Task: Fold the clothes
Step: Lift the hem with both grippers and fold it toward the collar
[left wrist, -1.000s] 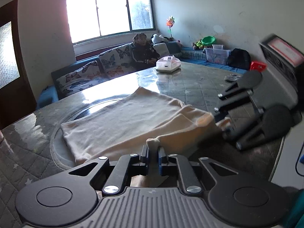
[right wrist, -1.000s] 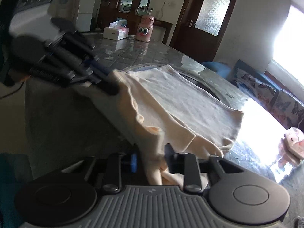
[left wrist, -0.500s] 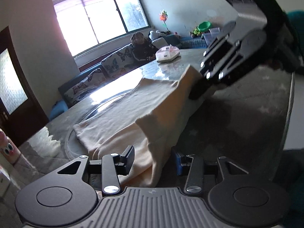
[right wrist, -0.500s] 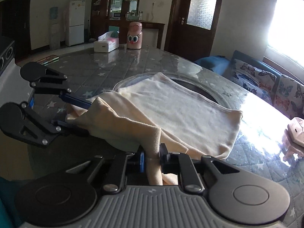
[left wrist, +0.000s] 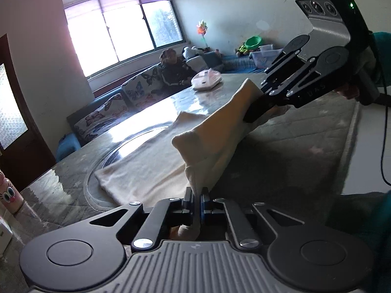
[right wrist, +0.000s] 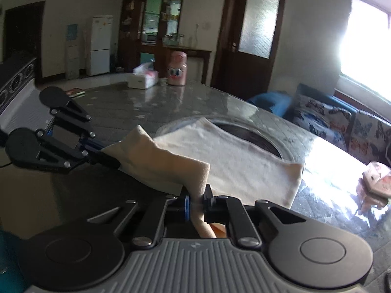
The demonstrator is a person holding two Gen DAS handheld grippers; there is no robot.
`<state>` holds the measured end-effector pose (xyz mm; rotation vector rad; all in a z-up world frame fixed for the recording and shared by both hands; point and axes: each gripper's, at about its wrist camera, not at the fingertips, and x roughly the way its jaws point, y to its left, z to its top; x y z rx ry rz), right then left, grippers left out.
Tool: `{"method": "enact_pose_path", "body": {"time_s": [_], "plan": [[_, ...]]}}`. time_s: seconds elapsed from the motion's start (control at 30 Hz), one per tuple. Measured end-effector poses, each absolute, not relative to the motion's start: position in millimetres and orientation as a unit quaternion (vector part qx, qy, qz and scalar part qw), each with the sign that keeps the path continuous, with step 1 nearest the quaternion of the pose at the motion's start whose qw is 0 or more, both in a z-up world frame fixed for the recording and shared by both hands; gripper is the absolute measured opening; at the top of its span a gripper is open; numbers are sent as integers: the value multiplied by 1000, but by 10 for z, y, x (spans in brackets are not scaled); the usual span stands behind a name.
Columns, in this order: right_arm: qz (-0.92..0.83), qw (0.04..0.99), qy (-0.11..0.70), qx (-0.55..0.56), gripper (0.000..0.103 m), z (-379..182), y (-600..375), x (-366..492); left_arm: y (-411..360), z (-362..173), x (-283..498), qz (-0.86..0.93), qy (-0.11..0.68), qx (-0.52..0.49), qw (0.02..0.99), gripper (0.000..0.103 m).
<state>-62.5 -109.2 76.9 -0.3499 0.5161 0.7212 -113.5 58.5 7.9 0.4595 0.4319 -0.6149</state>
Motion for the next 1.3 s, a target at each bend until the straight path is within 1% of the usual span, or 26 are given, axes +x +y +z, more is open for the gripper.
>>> {"method": "enact_pose_path", "body": {"time_s": [0.23,0.4,0.6,0.77,0.93,0.97,1.0,1.07,1.13,1.17,1.2,1.3], "plan": [[387,868,261,-171,9,1108,-1217,-1288,669,381,-1816,-330,208,212,896,6],[395,859,275,-174,9,1271,-1224,-1377,690,478,-1865,-332,202,209,897,6],[380,867,278,-165,9,1345,-1178,-885,651,521,-1337,-316,180,233,902,6],[365,869,281,-180,9,1301,-1061,-299,636,413,-669,-294,188,239,906,6],[341,868,307,-187,9,1005,-868,293,607,83,-22,-264,228,225,910,6],[332,869,316,-186,9,896,-829,413,606,-5,73,-258,238,220,910,7],[327,869,325,-183,10,799,-802,493,605,-89,158,-251,248,217,910,10],[313,869,340,-176,12,563,-758,606,594,-232,271,-232,264,217,911,11],[297,874,346,-170,14,391,-759,630,605,-322,348,-218,276,210,912,18],[288,878,346,-166,21,329,-774,626,630,-335,364,-211,277,205,915,21],[277,885,340,-159,24,302,-805,610,670,-331,365,-205,276,203,917,21],[243,902,334,-123,26,315,-945,570,733,-301,399,-186,280,193,922,22]]}}
